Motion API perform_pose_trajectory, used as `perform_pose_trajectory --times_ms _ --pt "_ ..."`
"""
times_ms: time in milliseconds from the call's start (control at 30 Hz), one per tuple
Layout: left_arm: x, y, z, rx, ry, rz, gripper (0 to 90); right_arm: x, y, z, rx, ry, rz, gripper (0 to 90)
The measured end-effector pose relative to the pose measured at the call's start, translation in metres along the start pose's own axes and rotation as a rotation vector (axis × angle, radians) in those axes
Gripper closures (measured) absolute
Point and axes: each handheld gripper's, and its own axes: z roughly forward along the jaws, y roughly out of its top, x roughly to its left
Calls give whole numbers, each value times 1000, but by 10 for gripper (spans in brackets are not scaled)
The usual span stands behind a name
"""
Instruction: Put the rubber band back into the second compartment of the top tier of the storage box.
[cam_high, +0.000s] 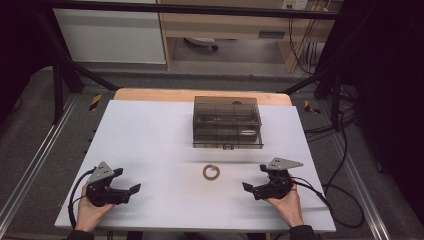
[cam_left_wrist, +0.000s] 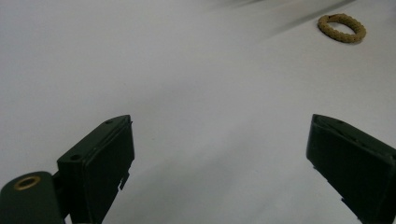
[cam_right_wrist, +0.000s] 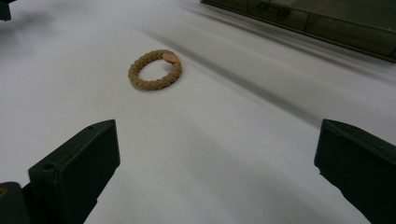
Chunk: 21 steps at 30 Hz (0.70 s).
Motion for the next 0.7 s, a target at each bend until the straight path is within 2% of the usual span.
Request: perform_pose_trajectory --times_ms 700 --pt "1 0 0 -1 3 -8 73 20 17 26 24 27 -23 10"
